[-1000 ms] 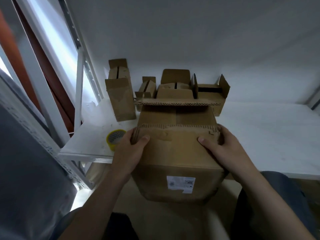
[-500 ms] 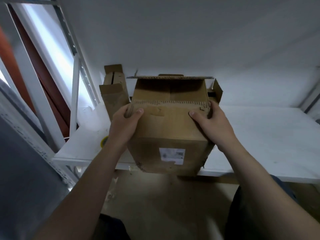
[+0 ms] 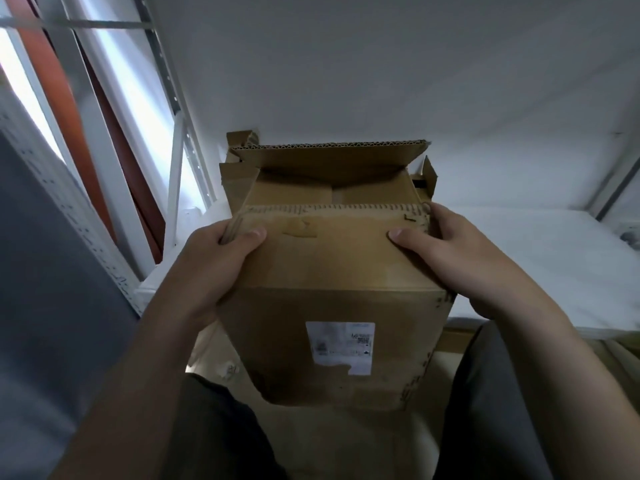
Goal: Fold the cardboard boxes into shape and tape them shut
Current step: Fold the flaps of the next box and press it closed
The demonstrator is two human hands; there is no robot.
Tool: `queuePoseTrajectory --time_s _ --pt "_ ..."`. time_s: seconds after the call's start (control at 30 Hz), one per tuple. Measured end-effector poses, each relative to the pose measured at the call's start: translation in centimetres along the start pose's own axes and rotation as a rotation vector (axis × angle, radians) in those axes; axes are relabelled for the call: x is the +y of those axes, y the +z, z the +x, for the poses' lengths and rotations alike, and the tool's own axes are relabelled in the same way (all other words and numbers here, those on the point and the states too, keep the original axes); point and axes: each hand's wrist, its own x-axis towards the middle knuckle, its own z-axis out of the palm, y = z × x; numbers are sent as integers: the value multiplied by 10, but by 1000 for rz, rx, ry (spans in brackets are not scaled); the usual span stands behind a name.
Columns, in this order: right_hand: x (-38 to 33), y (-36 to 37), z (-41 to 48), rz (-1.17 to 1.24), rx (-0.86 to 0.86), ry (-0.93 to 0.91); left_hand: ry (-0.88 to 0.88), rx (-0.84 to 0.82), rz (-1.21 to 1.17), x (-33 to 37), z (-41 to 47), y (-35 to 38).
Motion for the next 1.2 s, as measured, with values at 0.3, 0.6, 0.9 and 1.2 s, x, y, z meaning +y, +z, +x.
queuePoseTrajectory --time_s 0.3,0.6,0.9,1.2 --pt "-12 -7 78 -49 15 10 13 7 -74 33 65 21" --pt "43 18 143 -146 167 -67 46 48 -61 -6 138 64" --pt "49 29 152 -244 161 -18 6 74 -100 -15 146 69" --pt "91 40 110 -224 98 23 -11 156 -58 -70 105 84"
